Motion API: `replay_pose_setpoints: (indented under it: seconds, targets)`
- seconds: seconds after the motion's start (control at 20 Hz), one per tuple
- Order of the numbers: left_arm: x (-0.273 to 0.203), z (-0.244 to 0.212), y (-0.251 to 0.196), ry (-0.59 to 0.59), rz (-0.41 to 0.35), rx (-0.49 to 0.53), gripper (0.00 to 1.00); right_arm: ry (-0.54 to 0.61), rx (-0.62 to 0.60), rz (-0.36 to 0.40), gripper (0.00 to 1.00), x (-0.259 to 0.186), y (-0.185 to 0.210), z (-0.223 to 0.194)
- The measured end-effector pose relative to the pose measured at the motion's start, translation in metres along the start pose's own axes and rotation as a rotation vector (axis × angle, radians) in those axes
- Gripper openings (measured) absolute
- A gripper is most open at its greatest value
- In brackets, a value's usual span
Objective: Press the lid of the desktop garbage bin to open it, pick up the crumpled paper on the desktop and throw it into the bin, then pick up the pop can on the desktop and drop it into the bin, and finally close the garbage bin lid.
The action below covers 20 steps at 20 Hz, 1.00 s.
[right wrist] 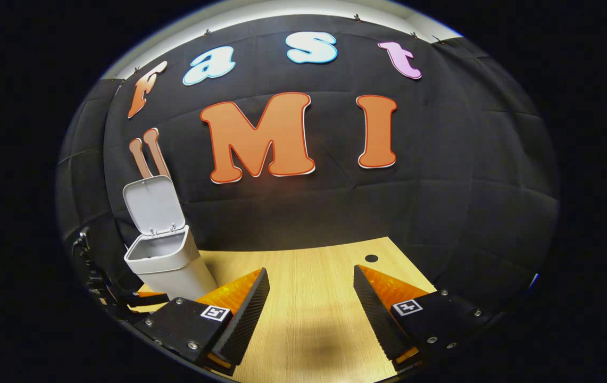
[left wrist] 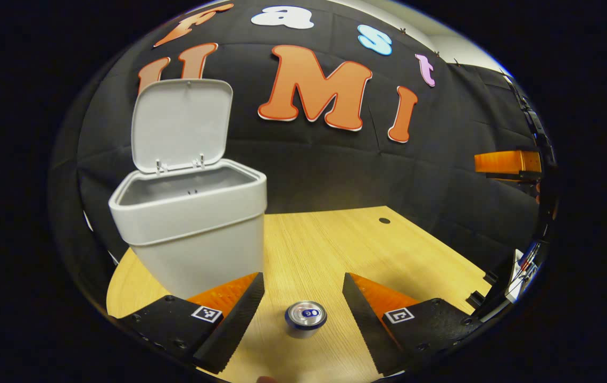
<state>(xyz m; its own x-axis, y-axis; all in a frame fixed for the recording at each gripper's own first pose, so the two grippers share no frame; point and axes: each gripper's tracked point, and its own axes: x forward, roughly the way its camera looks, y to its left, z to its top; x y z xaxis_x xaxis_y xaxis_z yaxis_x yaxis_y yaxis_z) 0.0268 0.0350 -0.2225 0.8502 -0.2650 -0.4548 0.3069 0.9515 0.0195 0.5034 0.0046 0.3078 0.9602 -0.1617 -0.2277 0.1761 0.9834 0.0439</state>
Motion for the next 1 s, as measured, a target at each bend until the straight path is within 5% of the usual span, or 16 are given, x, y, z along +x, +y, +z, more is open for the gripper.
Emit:
replay_pose_setpoints:
  seconds: [1.0]
  targets:
    - [0.067, -0.104, 0.011, 0.296, 0.024, -0.006, 0.97, 0.119, 0.077, -0.031, 0.95, 0.034, -0.031, -0.041]
